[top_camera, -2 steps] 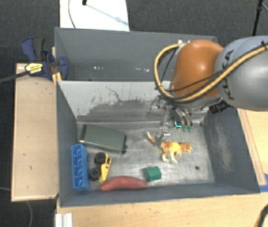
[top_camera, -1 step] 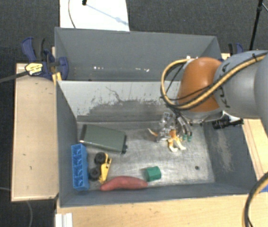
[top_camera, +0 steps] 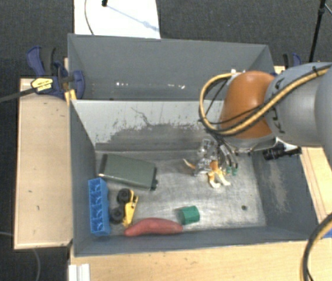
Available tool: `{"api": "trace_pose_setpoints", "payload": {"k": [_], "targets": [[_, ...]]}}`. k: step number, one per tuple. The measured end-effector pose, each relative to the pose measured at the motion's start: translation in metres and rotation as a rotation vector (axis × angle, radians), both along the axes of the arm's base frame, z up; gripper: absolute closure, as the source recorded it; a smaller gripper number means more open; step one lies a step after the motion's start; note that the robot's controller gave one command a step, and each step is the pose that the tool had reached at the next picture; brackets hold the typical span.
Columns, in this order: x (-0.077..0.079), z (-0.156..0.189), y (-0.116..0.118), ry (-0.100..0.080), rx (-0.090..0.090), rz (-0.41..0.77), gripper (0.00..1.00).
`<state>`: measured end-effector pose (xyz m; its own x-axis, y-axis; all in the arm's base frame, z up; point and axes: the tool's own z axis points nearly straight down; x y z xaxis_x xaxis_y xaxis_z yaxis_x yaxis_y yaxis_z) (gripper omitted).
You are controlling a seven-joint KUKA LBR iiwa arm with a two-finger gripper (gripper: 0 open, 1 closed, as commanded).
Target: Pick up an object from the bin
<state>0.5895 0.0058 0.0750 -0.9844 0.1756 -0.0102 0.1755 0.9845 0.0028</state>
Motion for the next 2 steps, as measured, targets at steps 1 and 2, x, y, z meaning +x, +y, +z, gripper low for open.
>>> {"api": "trace_pose_setpoints", "payload": {"k": [1,2], "targets": [[-0.005,0.027,-0.021,0.010,0.000,0.021,1.00],[-0.017,0.036,-0.031,0.004,-0.001,0.008,1.00]]}}
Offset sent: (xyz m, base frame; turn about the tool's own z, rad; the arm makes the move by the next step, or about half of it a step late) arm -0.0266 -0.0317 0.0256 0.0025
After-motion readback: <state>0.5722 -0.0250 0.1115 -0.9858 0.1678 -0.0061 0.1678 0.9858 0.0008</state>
